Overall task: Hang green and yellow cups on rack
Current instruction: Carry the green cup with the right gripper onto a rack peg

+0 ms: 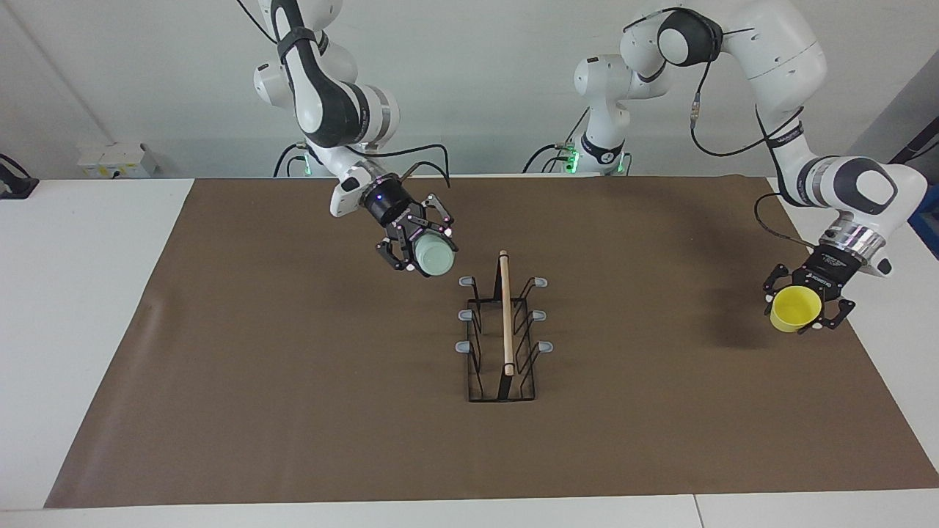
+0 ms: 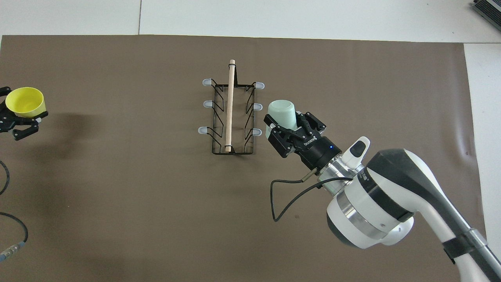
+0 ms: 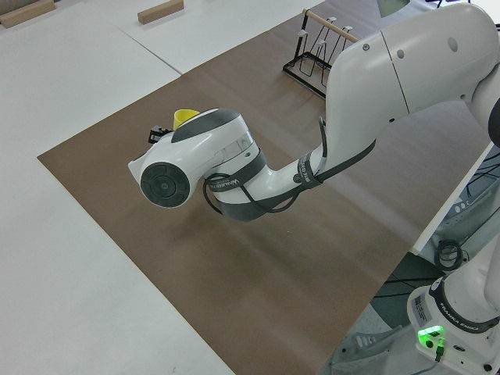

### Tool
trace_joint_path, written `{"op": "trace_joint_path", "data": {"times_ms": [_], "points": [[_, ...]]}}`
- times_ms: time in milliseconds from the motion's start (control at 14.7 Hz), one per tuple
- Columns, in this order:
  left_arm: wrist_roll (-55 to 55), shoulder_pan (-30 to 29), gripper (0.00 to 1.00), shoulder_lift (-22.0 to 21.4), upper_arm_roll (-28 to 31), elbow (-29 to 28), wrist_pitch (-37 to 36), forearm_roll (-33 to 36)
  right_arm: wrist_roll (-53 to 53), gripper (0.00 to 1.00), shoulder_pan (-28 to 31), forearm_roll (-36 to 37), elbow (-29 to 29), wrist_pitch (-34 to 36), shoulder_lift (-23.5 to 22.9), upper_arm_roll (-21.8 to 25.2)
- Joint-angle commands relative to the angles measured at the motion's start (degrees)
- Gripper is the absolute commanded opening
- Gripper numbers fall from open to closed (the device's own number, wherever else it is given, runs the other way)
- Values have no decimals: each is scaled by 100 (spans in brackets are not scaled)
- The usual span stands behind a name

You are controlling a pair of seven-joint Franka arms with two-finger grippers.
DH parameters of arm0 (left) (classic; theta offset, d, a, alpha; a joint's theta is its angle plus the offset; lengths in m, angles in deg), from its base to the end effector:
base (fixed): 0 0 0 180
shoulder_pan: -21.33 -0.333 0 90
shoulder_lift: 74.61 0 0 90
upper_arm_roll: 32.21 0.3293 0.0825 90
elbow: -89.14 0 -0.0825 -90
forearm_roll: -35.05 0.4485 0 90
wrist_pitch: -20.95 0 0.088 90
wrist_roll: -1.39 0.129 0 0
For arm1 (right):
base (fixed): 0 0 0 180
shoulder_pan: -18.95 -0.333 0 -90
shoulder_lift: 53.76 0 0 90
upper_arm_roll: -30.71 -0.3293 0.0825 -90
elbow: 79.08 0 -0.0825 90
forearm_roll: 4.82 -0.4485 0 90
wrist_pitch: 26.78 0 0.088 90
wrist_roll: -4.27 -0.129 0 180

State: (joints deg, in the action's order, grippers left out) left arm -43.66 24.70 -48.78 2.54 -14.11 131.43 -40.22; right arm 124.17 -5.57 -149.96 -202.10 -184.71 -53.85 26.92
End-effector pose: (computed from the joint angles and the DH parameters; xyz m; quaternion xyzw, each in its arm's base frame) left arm 0.6584 0.2646 0.3060 0.5017 0.7433 -0.1253 0.4245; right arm 0.5520 0.2758 0.3802 -0.7865 -0.0732 -0.4973 0.3587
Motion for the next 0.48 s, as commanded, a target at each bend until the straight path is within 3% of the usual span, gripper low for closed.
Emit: {"op": "trace_joint_path", "data": {"times_ms": [0, 136, 407], "points": [[163, -20, 0, -131, 15, 288, 16, 704, 629, 0, 18, -428, -335, 402, 124, 2], [224, 6, 0, -148, 15, 455, 52, 1039, 1042, 0, 9, -463, -371, 578, 54, 2], [260, 172, 0, -491, -82, 455, 894, 1837, 1956, 0, 0, -665, -362, 1070, -113, 2]]}}
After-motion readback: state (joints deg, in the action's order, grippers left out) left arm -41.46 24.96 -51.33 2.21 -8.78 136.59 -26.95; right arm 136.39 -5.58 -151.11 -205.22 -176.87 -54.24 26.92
